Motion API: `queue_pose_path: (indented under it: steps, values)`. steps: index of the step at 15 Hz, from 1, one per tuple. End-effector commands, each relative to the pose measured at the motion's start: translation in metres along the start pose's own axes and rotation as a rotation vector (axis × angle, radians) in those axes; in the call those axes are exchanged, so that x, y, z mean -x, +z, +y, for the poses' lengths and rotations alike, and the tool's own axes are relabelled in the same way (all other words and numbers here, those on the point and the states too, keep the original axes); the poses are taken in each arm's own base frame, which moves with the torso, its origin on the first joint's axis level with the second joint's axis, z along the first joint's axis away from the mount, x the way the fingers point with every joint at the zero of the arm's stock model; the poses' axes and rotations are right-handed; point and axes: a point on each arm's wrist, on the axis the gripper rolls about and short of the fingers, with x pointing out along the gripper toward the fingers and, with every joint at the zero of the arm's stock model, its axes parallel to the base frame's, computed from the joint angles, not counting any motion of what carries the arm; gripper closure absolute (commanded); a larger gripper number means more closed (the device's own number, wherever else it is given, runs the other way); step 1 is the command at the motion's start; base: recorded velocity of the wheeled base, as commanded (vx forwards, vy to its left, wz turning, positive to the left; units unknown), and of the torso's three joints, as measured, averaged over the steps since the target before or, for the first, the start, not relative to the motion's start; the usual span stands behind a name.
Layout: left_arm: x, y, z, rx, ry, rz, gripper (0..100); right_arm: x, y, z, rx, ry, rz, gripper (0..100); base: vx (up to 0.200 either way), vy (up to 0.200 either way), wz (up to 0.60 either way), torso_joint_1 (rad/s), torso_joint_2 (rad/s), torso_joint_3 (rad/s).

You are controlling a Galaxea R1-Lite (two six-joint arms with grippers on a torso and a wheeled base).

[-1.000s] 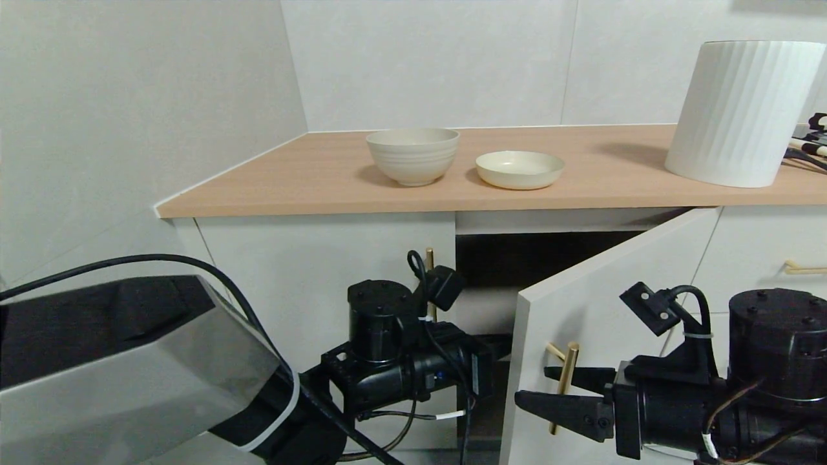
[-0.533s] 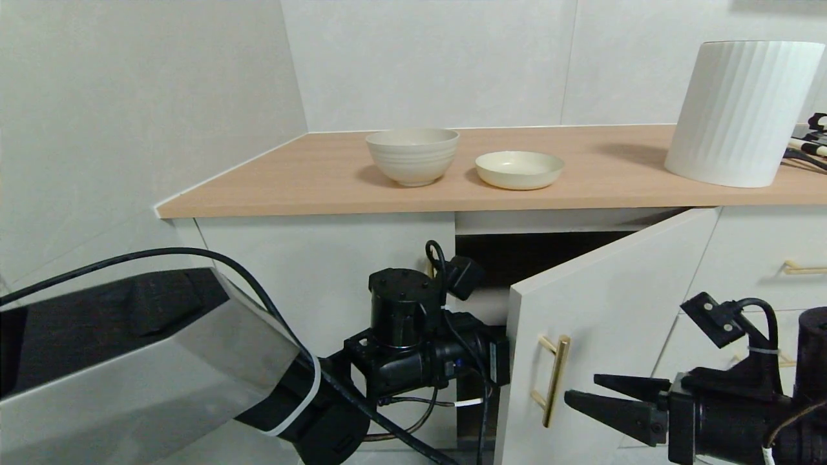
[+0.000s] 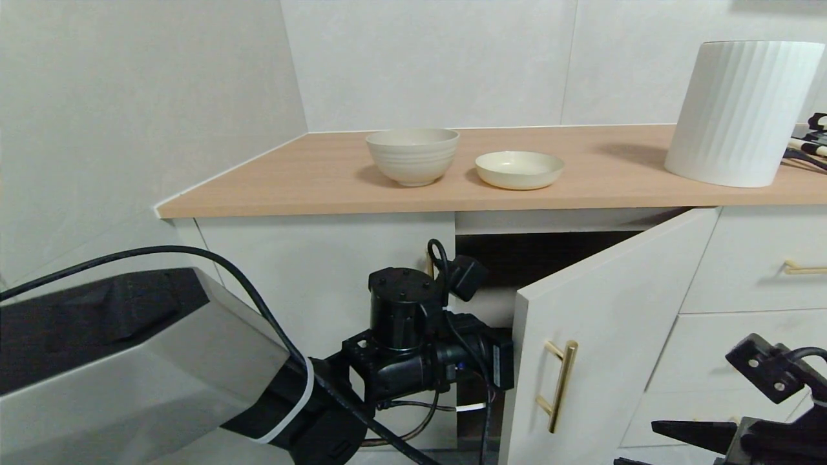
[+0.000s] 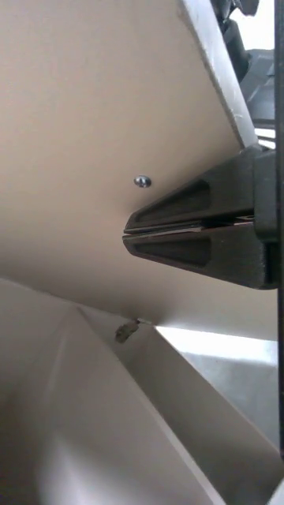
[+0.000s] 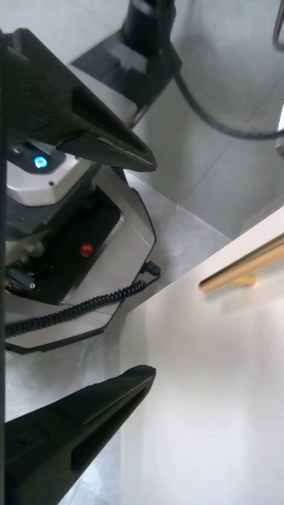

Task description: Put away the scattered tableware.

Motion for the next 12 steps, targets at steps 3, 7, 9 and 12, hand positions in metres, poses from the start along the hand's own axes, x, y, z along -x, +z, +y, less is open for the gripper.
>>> queue_pose_path:
  steps: [3,7,9,12]
  values:
    - [0.001,0.002,-0.006,-0.005,-0.01,-0.004,100,0.013,0.006,0.006,0.018,0.028,-0.061,0,0.0,0.0,0.0,0.0,0.0,0.0]
    - [-0.001,0.002,-0.009,-0.006,-0.016,-0.006,100,0.013,0.006,0.007,0.021,0.035,-0.06,0,-0.15,0.0,0.0,0.003,0.0,0.003]
    - [-0.006,0.005,-0.008,-0.003,-0.014,0.001,100,0.014,0.005,0.008,0.025,0.041,-0.065,0,-0.1,0.0,0.0,-0.004,0.0,0.004]
    - [-0.011,0.011,-0.009,0.0,-0.011,0.009,100,0.015,0.006,0.008,0.027,0.044,-0.072,0,0.0,0.0,0.0,0.0,0.0,0.0]
